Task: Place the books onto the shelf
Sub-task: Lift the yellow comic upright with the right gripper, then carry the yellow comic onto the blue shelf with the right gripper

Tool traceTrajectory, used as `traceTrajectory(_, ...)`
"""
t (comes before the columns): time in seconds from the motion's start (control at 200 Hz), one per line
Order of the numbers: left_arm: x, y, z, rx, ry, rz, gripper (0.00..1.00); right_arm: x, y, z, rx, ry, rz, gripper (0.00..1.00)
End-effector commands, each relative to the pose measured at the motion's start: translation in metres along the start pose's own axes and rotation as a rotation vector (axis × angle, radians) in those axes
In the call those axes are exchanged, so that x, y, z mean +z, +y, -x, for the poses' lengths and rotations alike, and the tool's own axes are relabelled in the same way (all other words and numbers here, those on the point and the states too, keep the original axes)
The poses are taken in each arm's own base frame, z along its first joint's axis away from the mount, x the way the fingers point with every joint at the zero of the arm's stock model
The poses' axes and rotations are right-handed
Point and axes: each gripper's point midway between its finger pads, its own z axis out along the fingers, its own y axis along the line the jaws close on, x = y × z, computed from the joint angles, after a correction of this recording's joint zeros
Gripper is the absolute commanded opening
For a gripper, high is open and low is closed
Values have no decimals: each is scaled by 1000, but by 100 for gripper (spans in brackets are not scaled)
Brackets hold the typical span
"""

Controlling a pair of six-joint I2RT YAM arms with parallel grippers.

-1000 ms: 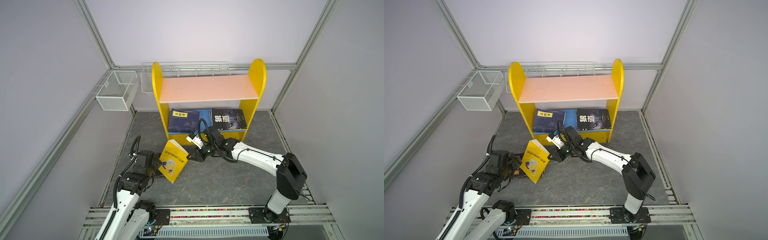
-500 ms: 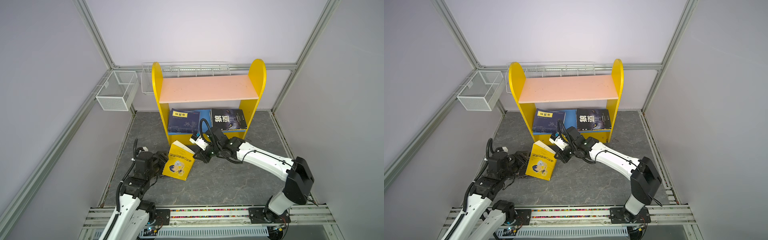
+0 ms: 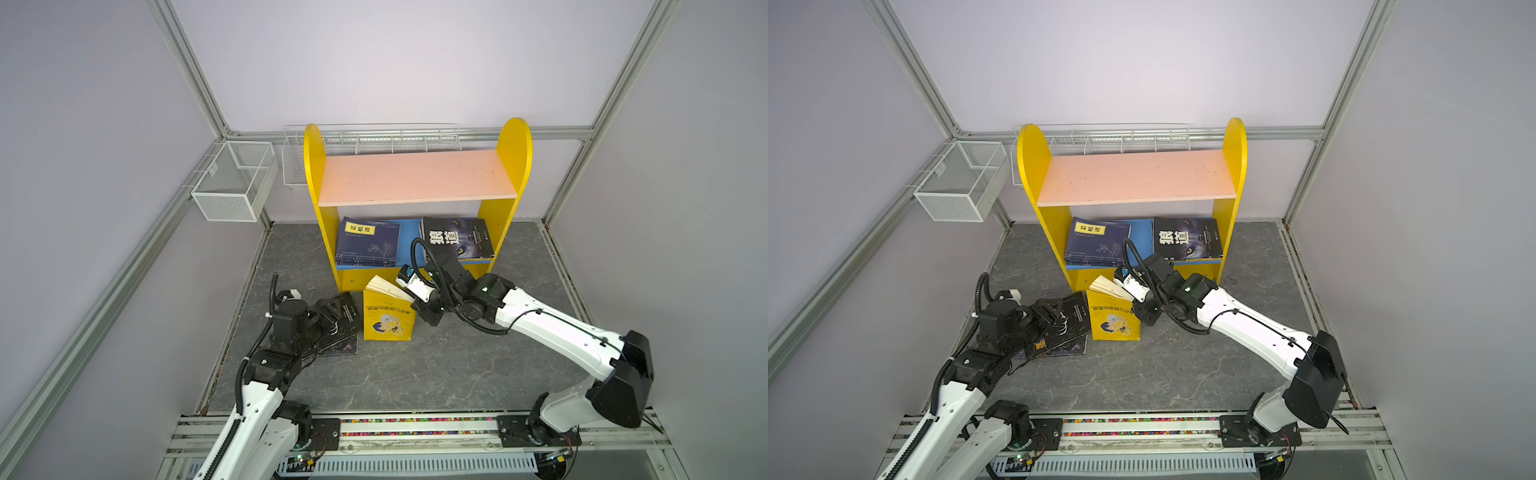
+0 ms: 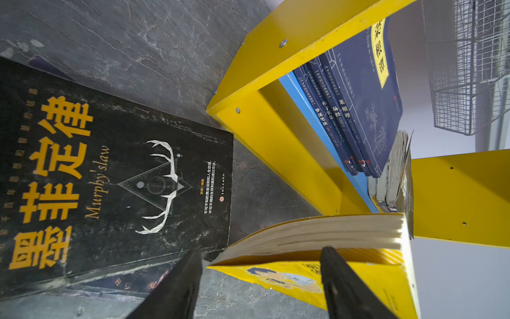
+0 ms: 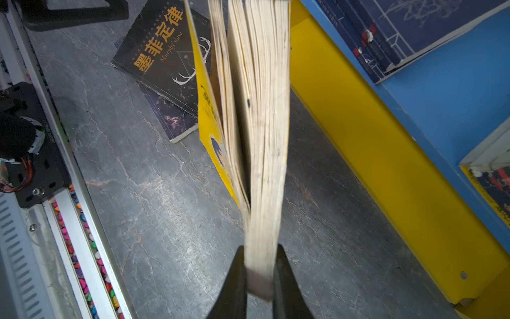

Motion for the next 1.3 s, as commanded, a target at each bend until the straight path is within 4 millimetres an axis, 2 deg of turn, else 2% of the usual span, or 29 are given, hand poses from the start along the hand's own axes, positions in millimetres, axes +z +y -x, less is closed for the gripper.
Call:
traceTrajectory(0.0,-4,-9,4,14,-12,-34,69,-9,-4,-6,-74,18,-64,7)
traceTrajectory(0.21,-5,-5,0,4,-6,-33,69,-1,13,-12,-91,37,-11,12)
traceTrajectory(0.57,-5,0,-2,1,-8,-20,69,16,10,16,-79,-6,-15,25)
traceTrajectory(0.705,-6,2,-2,3,-10,-12,69,20,13,20,-77,-7,4,30)
traceTrajectory(0.75,-7,2,-2,5,-11,-11,69,22,14,21,-76,-6,14,29)
traceTrajectory(0.81,-8,3,-2,6,-12,-5,69,22,14,22,-67,-13,14,16)
traceTrajectory(0.86,-8,3,-1,7,-15,-6,69,19,12,25,-55,-30,17,10)
traceTrajectory(0.98,-7,6,-2,7,-14,7,69,-5,8,38,4,-117,59,7)
traceTrajectory(1.1,-3,7,-3,8,-2,16,69,-50,-2,58,117,-274,144,7)
traceTrajectory(1.295,3,6,-4,8,8,14,68,-117,-59,71,409,-520,171,6)
